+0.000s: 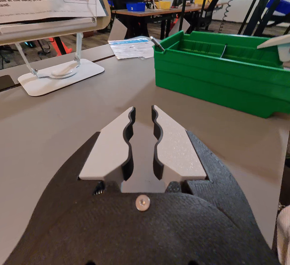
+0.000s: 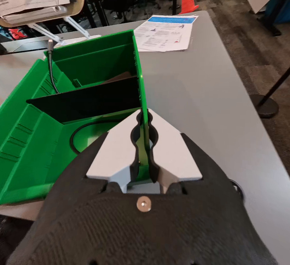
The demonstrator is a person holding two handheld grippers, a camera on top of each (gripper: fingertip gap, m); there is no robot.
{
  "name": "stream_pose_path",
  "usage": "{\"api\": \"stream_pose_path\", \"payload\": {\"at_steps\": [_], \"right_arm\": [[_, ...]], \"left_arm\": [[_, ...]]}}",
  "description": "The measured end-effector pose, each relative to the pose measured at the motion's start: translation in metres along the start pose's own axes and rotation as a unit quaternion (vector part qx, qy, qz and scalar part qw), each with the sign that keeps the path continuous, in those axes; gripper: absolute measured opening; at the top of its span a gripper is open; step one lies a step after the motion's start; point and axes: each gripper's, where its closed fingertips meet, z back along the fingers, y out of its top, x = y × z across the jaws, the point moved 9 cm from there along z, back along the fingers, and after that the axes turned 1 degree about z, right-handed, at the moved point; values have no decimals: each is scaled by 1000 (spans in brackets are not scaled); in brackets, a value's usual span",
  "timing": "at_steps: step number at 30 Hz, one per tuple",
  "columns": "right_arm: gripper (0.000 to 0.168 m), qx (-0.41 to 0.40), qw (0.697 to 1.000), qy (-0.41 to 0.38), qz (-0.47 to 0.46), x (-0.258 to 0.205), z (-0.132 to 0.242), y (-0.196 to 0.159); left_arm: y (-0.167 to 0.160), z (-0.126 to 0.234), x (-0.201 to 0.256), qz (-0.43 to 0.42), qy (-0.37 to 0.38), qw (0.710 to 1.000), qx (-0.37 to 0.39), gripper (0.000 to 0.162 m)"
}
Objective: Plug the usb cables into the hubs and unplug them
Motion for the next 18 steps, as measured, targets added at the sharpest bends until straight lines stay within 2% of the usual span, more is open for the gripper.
{"api": "stream_pose_path", "payload": {"at_steps": [1, 7, 14, 16, 18], "right_arm": [[1, 3, 1000, -11, 1, 4, 1, 0], [1, 24, 998, -63, 16, 24, 5, 5], [5, 53, 993, -110, 5, 40, 8, 4], [17, 109, 986, -127, 21, 32, 22, 18], [37, 178, 977, -113, 36, 10, 44, 36]], "left_arm": [[-2, -1, 1, -3, -1, 1000, -5, 20], [-2, -1, -4, 1, 0, 1000, -6, 23], [19, 17, -26, 32, 17, 998, 45, 28], [35, 33, -47, 0, 65, 997, 48, 36], [59, 62, -80, -26, 146, 987, 57, 54]]}}
